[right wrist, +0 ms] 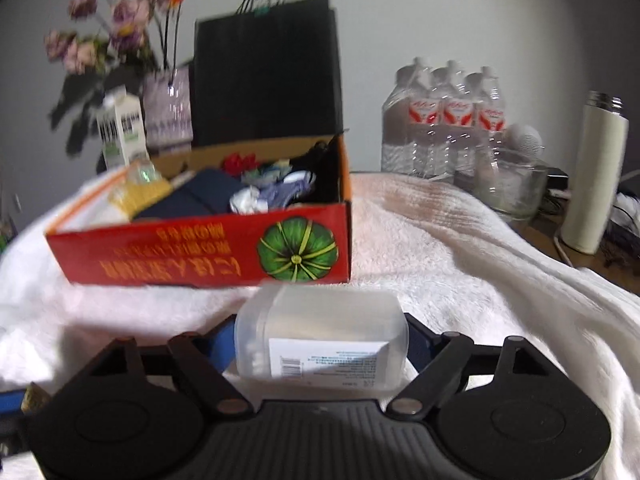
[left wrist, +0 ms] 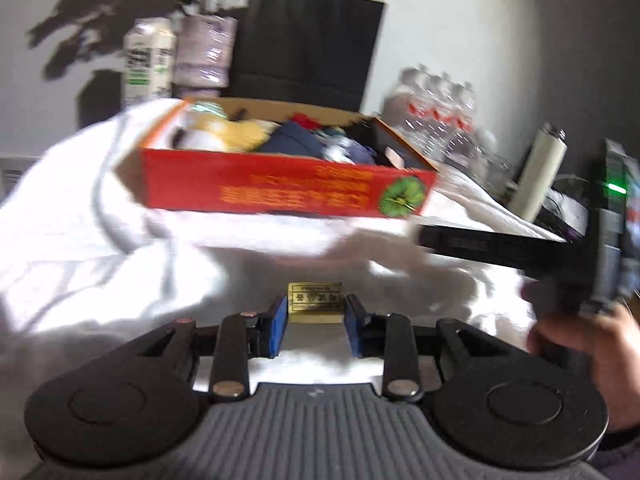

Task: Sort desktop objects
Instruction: 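Carry the gold packet and white container into the red box and release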

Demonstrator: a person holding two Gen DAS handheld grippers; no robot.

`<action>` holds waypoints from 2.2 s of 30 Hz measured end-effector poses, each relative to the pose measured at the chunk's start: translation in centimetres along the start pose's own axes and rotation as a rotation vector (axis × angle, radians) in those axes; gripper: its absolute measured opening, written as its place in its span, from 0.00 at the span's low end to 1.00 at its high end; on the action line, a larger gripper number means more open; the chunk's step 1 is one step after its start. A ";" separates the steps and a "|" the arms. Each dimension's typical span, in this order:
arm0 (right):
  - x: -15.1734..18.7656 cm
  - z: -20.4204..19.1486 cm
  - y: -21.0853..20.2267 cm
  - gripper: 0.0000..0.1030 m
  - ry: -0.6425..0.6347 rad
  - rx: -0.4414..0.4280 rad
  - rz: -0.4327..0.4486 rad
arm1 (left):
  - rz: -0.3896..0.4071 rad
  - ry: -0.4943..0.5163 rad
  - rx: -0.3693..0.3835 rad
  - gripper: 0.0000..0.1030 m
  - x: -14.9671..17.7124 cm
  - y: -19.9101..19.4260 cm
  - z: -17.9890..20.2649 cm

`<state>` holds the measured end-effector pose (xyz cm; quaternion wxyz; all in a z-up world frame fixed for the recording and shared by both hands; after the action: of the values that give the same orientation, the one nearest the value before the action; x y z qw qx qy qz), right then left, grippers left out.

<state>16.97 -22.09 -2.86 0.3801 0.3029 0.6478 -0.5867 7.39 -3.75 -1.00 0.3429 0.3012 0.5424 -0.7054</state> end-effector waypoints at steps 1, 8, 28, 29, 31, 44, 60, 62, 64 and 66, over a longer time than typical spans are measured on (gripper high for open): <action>0.1 0.0 -1.3 0.79 0.024 -0.003 0.013 | 0.011 -0.008 -0.010 0.30 -0.1 -0.7 -0.5; 1.7 -2.1 -9.7 0.79 0.035 -0.071 0.080 | 0.061 -0.022 0.000 0.30 -1.0 -4.4 -2.1; -14.0 -5.3 6.1 0.79 -0.144 -0.062 -0.096 | -0.148 0.025 -0.017 0.30 -17.2 12.9 -4.3; -13.7 -5.3 7.4 0.79 -0.148 -0.053 -0.129 | -0.168 0.030 -0.028 0.30 -17.0 14.0 -4.6; -12.8 -5.3 9.4 0.79 -0.169 -0.024 -0.171 | -0.180 0.044 -0.058 0.30 -16.8 15.5 -5.2; -13.6 -3.1 10.4 0.84 -0.037 -0.067 -0.186 | -0.138 0.039 -0.086 0.74 -19.3 15.6 -7.1; -14.1 -3.7 3.8 0.85 -0.051 -0.099 -0.168 | -0.177 -0.035 -0.198 0.95 -17.9 9.5 -9.1; -13.3 -4.4 2.6 0.85 -0.062 -0.115 -0.160 | -0.162 -0.028 -0.200 0.97 -17.2 8.0 -8.9; -12.3 -5.0 1.2 0.85 -0.071 -0.133 -0.153 | -0.145 0.002 -0.209 0.97 -16.3 6.3 -8.5; -11.1 -5.7 -0.3 0.85 -0.088 -0.153 -0.150 | -0.106 0.053 -0.209 0.98 -15.5 4.2 -7.8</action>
<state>21.80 -15.93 6.82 0.3854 0.1977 0.6941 -0.5750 20.23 5.51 7.25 0.3204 0.2534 0.6368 -0.6539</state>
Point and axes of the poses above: each gripper's, at about its wrist camera, not at the fingertips, and y roughly the way its jaws point, z to its right, x to its underside, the point moved 9 cm from there along y, roughly the way its jaws point, and after that the axes turned 4 degrees about -y, right-handed, at the moved point
